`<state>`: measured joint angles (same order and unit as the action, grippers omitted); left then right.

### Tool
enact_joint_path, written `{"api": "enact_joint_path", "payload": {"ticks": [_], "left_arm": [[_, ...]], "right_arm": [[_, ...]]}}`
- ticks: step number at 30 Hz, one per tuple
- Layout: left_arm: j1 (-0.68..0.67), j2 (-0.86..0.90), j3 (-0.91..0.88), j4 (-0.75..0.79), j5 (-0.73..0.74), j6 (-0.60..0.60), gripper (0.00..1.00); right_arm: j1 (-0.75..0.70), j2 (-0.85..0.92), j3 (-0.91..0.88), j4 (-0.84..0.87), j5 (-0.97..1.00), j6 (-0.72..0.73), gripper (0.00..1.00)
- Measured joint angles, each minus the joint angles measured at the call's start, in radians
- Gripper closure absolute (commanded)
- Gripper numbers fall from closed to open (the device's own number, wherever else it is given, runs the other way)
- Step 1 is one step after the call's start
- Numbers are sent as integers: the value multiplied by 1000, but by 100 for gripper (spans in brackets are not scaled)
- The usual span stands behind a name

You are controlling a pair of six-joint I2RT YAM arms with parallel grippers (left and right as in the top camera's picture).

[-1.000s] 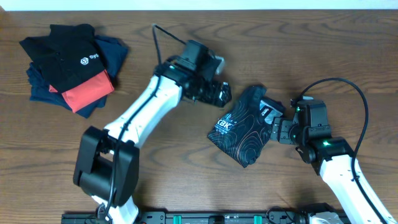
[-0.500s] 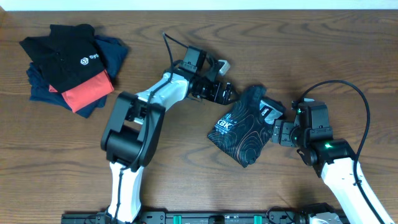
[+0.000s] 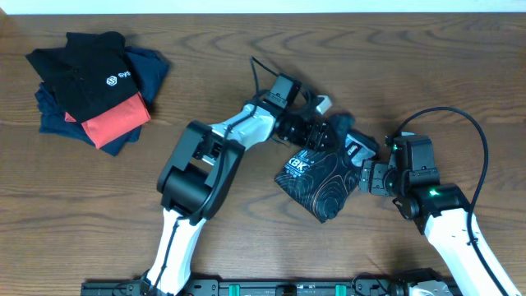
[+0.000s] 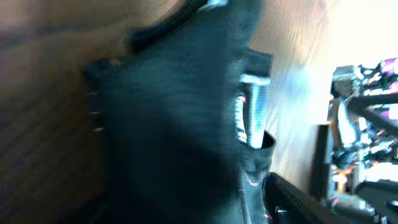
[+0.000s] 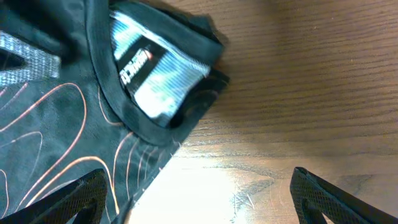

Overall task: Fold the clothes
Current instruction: 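Lift the folded bundle with the left gripper toward the clothes stack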

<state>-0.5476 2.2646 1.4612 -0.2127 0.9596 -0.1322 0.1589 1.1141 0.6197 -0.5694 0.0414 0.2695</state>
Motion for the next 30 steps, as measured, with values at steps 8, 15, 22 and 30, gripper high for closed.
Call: {"api": "enact_joint_path", "payload": {"ticks": [8, 15, 22, 30], "left_arm": [[16, 22, -7, -18, -19, -20, 94], [48, -7, -18, -73, -56, -12, 94], [174, -206, -43, -178, -327, 1, 94], [383, -483, -43, -195, -590, 1, 94]], "right_arm": [[0, 0, 0, -2, 0, 0, 8], [0, -10, 0, -3, 1, 0, 7], [0, -74, 0, -9, 20, 0, 7], [0, -114, 0, -11, 27, 0, 6]]}}
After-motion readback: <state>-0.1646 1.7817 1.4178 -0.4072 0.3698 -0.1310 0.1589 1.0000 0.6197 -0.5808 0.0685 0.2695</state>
